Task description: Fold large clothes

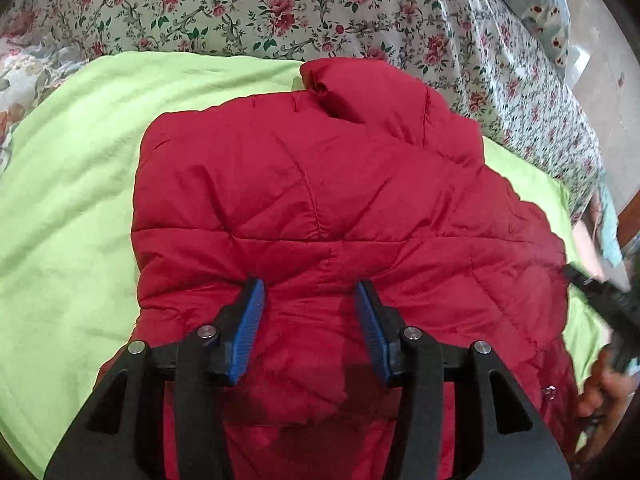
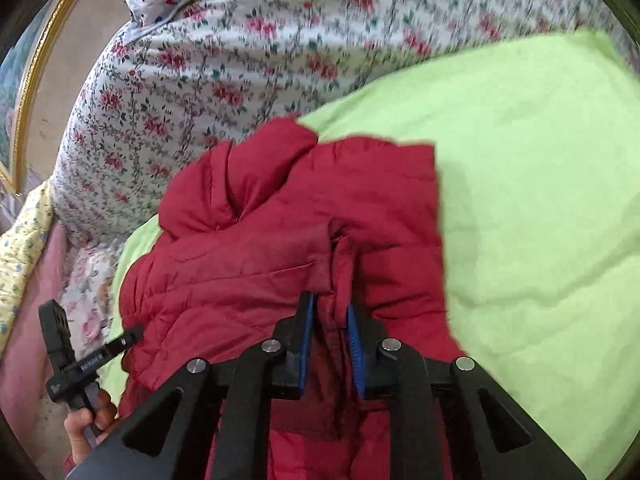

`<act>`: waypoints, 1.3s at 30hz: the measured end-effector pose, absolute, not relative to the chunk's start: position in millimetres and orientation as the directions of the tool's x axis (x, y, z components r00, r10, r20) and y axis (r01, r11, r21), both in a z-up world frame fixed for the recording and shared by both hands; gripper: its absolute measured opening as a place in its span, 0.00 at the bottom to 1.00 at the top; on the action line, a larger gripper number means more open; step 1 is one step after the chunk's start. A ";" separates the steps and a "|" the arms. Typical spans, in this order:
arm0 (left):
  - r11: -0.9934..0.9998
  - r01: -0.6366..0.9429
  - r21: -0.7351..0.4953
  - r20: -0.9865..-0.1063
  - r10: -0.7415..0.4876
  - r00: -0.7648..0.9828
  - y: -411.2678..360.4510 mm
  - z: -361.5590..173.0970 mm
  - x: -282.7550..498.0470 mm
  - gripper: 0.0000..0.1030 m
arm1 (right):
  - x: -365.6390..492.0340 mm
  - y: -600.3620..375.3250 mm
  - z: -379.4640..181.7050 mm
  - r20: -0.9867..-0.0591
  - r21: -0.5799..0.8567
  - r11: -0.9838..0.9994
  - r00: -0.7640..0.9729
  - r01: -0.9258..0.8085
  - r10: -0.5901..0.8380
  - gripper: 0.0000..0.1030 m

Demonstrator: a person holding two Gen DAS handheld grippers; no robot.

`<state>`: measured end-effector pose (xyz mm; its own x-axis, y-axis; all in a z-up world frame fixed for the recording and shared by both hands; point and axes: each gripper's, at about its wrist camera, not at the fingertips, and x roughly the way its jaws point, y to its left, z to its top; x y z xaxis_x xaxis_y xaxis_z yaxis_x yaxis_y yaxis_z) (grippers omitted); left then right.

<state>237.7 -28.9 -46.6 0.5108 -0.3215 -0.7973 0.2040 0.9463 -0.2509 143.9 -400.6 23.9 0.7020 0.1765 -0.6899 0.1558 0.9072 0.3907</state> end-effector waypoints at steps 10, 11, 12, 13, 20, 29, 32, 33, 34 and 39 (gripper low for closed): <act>0.962 0.212 -0.170 -0.810 -0.259 0.526 -42.2 -47.4 235.7 0.46 | 147.9 -330.5 34.8 -0.698 0.250 0.968 0.687 -0.028 0.200 0.22; 0.962 0.214 -0.167 -0.812 -0.257 0.524 -42.3 -46.9 236.4 0.46 | 152.0 -327.0 27.0 -0.714 0.241 0.970 0.672 -0.029 0.197 0.22; 0.962 0.217 -0.164 -0.815 -0.256 0.521 -42.0 -45.2 235.8 0.46 | 157.4 -325.1 16.0 -0.739 0.227 0.974 0.648 -0.020 0.185 0.22; 0.962 0.218 -0.163 -0.815 -0.256 0.520 -40.2 -43.3 234.6 0.46 | 160.7 -325.0 8.7 -0.754 0.215 0.977 0.635 -0.009 0.172 0.22; 0.961 0.209 -0.179 -0.790 -0.267 0.552 -19.0 -24.8 215.7 0.46 | 162.9 -350.4 -14.9 -0.780 0.174 0.983 0.617 0.061 0.100 0.18; 0.971 0.193 -0.145 -0.836 -0.224 0.500 -19.2 -51.5 228.4 0.48 | 167.5 -345.3 -20.7 -0.795 0.182 0.981 0.597 0.065 0.108 0.18; 0.972 0.193 -0.138 -0.838 -0.218 0.501 -19.7 -53.3 228.7 0.49 | 168.3 -345.1 -21.3 -0.797 0.184 0.981 0.594 0.065 0.110 0.18; 0.972 0.192 -0.132 -0.840 -0.213 0.500 -20.3 -53.5 228.9 0.49 | 168.4 -344.9 -21.2 -0.797 0.183 0.981 0.594 0.066 0.109 0.18; 0.973 0.192 -0.127 -0.841 -0.208 0.499 -20.5 -53.8 229.3 0.49 | 169.4 -345.0 -21.4 -0.797 0.183 0.981 0.593 0.066 0.109 0.18; 0.973 0.182 -0.142 -0.851 -0.213 0.480 -16.8 -47.1 229.6 0.51 | 168.4 -348.8 -18.6 -0.792 0.218 0.973 0.597 0.074 0.131 0.20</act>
<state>229.6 -16.8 -47.1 0.4798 -0.2135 -0.8510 0.1818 0.9731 -0.1416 168.4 -348.8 -18.6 0.5968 0.1314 -0.7915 0.0742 0.9732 0.2175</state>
